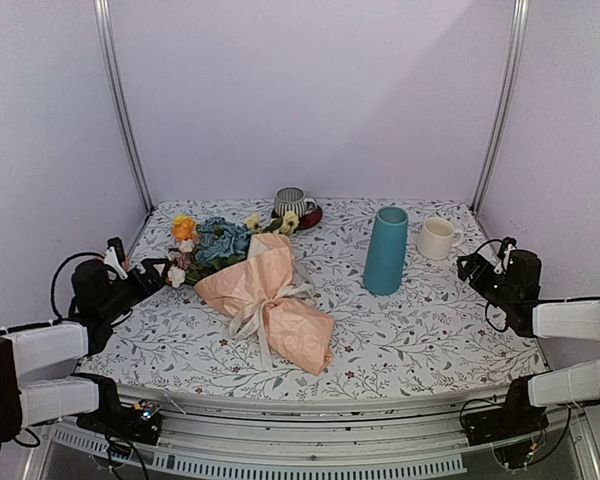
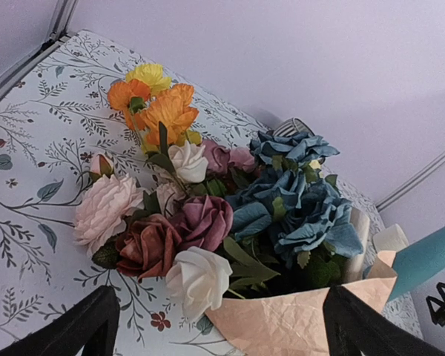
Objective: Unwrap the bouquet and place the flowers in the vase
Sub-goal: Untie the ribbon from the tied bouquet.
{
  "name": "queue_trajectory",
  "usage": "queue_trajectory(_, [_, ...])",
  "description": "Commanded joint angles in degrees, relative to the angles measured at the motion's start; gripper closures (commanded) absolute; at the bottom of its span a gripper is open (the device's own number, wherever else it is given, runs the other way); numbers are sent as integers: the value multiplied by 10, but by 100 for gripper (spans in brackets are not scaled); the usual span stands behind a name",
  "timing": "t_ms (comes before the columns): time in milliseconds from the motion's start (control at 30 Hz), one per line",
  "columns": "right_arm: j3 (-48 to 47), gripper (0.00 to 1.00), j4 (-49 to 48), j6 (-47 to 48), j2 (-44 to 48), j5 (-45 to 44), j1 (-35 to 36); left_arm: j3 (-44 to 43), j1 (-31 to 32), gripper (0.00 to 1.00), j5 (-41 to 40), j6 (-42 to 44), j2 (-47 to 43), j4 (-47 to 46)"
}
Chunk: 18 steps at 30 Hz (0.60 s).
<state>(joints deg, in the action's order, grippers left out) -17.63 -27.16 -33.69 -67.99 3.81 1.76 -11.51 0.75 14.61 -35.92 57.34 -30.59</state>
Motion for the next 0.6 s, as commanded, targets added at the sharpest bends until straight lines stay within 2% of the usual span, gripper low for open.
queue_trajectory(0, [-16, 1, -14, 0, -8, 17, 0, -1, 4, 2, 1, 9, -18, 8])
queue_trajectory(133, [-19, 1, -14, 6, -9, 34, 0, -2, 2, 2, -57, -21, -50, 65])
queue_trajectory(233, [-18, 1, -25, 17, -8, 64, 1, 8, 2, 2, -4, -2, -48, 26])
queue_trajectory(333, [-16, 1, -44, 30, -6, 105, 10, 12, 12, 2, 91, 17, -27, -34])
queue_trajectory(467, [-12, 1, -64, 51, 2, 124, 53, -2, 56, 2, 111, 45, -13, -33])
queue_trajectory(567, [-12, 1, -75, 71, 9, 134, 102, -11, 112, 5, 116, 70, -14, -6])
